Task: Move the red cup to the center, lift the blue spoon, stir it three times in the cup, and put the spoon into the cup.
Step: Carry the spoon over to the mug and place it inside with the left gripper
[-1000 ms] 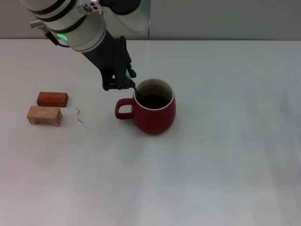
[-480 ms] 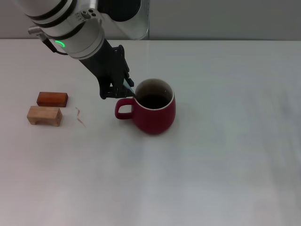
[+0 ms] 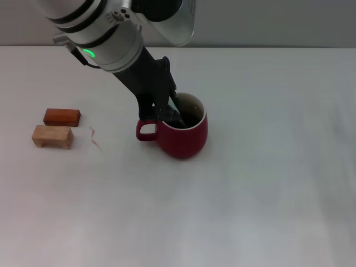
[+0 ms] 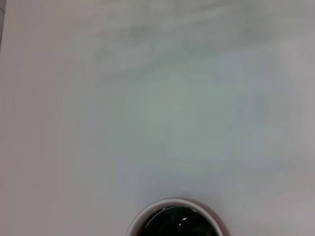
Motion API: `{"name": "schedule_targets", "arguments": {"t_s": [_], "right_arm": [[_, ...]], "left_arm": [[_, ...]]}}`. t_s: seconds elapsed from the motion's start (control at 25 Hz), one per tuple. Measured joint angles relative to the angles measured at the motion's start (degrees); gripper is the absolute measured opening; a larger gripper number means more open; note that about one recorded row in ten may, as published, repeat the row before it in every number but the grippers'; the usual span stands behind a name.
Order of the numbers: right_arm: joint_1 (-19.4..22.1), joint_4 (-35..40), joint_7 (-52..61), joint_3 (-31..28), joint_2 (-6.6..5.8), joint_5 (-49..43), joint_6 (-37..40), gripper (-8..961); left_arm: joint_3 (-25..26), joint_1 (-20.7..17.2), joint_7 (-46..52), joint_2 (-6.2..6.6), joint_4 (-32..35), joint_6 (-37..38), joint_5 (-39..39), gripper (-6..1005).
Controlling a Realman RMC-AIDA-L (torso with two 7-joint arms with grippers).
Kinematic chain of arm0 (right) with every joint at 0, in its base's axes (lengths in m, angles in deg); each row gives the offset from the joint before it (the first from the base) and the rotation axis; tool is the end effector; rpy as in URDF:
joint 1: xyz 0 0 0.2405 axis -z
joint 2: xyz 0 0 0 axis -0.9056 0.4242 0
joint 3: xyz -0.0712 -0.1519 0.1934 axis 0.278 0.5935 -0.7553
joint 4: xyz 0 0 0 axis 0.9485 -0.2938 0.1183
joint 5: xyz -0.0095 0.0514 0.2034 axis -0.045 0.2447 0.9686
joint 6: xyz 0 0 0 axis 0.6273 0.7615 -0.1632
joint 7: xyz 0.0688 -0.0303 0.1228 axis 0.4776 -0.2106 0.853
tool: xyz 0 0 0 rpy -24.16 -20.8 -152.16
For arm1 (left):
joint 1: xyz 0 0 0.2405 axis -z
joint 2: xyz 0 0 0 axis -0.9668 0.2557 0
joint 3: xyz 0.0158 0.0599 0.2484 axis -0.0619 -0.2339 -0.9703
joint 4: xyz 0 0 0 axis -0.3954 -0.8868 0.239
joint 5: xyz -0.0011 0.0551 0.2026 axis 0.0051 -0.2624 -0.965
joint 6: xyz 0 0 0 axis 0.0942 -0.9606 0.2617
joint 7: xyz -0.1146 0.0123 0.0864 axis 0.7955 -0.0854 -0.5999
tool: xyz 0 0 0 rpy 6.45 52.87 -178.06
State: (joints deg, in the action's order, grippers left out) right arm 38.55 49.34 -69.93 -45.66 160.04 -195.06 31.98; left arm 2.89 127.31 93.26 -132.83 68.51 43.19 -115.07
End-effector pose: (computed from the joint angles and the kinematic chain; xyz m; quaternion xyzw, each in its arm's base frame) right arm 0.3462 0.3313 0.0303 -0.6285 0.1581 0.2354 0.7242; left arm -0.0819 0.3757 -0.0094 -0.9740 0.1050 0.1951 0.0480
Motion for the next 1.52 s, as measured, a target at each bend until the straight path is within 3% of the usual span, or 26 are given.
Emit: {"name": "schedule_targets", "arguments": {"t_s": [0.56,1.52], "right_arm": [[0.5,-0.1,0.0,0.2,0.00,0.0,0.3,731],[0.1,-0.2,0.0,0.3,0.00,0.0,0.1,730]], "left_arm": [[-2.3,0.9,-0.1,0.18,-3.1,-6.7,0.3,177],[-0.8,-0.4,1.1,0.47,-0.4,-1.1,-3.8,177]]}}
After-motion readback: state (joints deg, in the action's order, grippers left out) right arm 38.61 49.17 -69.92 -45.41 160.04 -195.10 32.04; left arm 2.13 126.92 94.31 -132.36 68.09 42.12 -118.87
